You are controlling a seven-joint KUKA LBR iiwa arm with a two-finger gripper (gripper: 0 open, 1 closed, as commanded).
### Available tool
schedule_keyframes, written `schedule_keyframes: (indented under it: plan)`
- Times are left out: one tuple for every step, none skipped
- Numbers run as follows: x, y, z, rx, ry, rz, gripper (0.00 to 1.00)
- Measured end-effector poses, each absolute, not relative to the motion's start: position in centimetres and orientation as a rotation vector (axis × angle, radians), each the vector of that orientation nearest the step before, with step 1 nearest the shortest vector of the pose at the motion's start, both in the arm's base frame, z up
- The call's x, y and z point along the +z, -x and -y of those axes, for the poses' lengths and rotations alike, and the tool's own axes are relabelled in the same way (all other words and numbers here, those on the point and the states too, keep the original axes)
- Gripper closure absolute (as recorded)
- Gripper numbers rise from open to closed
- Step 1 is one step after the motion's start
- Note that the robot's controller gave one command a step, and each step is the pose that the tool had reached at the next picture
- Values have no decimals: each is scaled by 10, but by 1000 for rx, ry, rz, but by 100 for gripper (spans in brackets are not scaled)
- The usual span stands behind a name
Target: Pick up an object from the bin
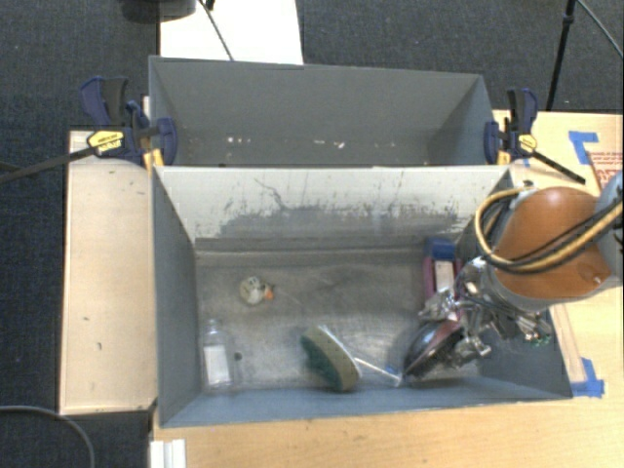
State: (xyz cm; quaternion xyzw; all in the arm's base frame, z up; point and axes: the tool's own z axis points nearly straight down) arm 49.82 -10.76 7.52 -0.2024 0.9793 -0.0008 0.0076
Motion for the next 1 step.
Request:
schedule_keyframes:
  plan:
    - [207,-498,128,-7,638,-3067,100]
